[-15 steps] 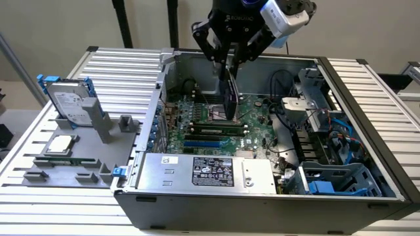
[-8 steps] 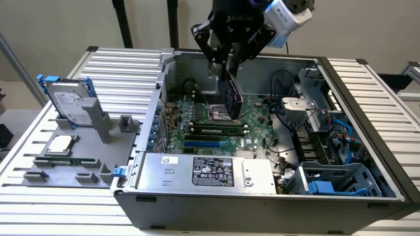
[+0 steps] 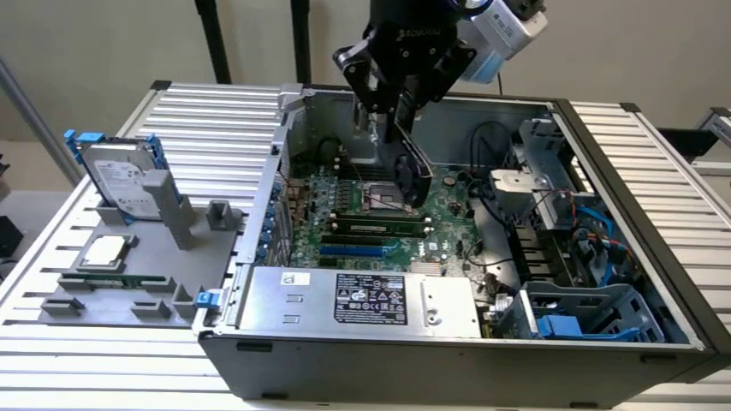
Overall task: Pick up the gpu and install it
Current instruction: 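Insert the gpu into the slot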
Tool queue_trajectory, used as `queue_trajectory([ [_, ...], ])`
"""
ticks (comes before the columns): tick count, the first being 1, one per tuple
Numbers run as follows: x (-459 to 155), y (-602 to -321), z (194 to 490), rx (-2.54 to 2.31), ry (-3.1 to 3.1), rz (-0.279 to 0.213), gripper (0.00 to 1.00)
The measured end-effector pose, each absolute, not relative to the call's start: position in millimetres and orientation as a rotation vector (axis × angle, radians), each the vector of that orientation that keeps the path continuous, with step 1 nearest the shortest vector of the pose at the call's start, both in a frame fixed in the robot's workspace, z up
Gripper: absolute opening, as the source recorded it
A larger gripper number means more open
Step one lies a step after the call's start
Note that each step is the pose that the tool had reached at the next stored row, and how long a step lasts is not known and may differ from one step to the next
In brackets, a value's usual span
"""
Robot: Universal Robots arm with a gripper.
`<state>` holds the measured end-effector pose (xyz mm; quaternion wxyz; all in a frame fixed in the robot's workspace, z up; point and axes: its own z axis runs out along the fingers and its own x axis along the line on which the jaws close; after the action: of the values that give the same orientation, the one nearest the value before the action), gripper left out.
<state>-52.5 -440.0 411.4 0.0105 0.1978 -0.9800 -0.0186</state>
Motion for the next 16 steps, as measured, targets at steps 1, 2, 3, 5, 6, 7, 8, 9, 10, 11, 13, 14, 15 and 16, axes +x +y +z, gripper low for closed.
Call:
queue_trajectory([
  [1,-52.5,-440.0,411.3,0.644,-3.053,-0.058,0.0],
  [2,-52.5,-440.0,411.2,0.671,-3.047,-0.057,0.0],
  [3,-52.5,-440.0,411.0,0.699,-3.041,-0.057,0.0],
  [5,-52.5,-440.0,410.8,0.754,-3.028,-0.056,0.0],
  [6,-52.5,-440.0,410.7,0.784,-3.02,-0.055,0.0],
  [7,-52.5,-440.0,410.5,0.808,-3.014,-0.055,0.0],
  [8,-52.5,-440.0,410.3,0.838,-3.005,-0.055,0.0],
  [9,-52.5,-440.0,410.2,0.864,-2.998,-0.054,0.0],
  [10,-52.5,-440.0,410.1,0.891,-2.99,-0.054,0.0],
  [11,-52.5,-440.0,409.9,0.918,-2.982,-0.054,0.0],
  [13,-52.5,-440.0,409.5,0.973,-2.964,-0.053,0.0],
  [14,-52.5,-440.0,409.3,1.0,-2.956,-0.052,0.0],
  [15,-52.5,-440.0,409.1,1.027,-2.946,-0.051,0.0],
  [16,-52.5,-440.0,408.9,1.053,-2.937,-0.051,0.0],
])
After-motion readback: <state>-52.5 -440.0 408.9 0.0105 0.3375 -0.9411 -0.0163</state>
